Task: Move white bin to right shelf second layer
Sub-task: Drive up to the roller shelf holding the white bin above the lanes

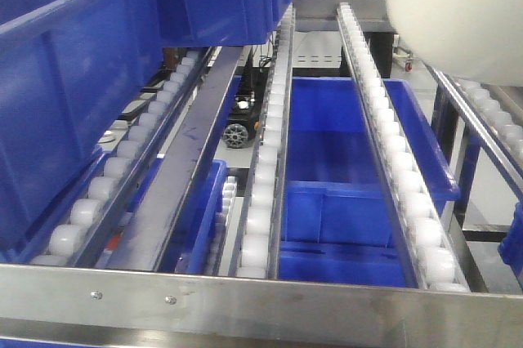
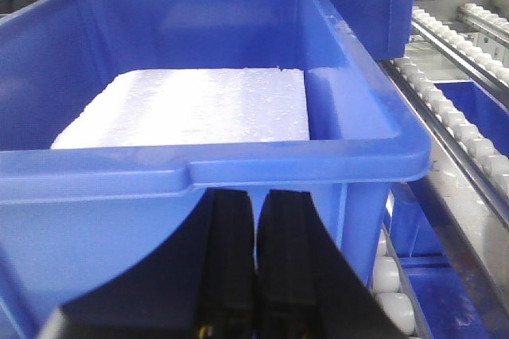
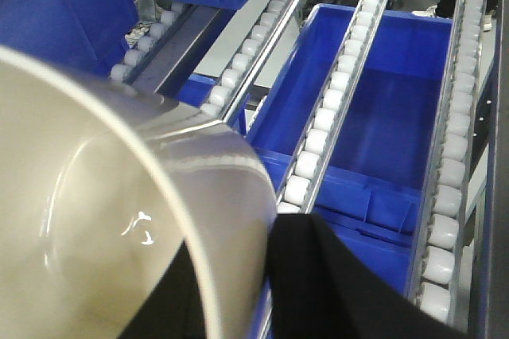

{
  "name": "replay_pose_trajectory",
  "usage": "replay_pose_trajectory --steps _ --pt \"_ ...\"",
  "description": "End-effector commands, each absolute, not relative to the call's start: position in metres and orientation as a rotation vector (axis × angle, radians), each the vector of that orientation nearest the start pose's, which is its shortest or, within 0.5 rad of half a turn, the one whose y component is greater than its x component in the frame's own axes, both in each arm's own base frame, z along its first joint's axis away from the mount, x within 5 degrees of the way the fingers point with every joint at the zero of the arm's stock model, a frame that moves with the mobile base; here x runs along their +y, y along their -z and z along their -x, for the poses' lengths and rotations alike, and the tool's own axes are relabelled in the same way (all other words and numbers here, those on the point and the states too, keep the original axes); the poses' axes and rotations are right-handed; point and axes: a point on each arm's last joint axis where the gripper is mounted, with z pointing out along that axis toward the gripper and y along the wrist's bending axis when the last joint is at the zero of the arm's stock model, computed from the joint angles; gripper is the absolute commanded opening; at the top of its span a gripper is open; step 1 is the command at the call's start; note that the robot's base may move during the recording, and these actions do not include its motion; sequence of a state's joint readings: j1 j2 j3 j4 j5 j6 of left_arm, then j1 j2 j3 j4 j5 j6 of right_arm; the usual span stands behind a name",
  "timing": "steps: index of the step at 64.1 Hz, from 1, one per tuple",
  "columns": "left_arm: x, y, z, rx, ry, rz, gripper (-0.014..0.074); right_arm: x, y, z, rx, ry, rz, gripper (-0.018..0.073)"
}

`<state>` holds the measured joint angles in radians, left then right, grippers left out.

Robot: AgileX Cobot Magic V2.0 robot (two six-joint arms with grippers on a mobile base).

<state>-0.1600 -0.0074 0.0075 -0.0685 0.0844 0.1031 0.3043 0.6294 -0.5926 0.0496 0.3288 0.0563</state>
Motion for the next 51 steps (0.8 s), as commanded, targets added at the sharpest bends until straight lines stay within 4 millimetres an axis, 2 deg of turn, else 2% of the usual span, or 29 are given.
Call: replay_pose_trajectory --steps 1,51 --pt "-0.009 -0.1994 -0.0558 1.501 0.107 -0.139 0.0085 0.0397 -0.3509 -0.126 1.708 -0.308 0.175 0.0057" --pt "-0.009 -0.1994 -0.0558 1.501 0.107 -0.139 0.0085 0.0397 -0.3509 -0.126 1.708 -0.308 0.175 0.0057"
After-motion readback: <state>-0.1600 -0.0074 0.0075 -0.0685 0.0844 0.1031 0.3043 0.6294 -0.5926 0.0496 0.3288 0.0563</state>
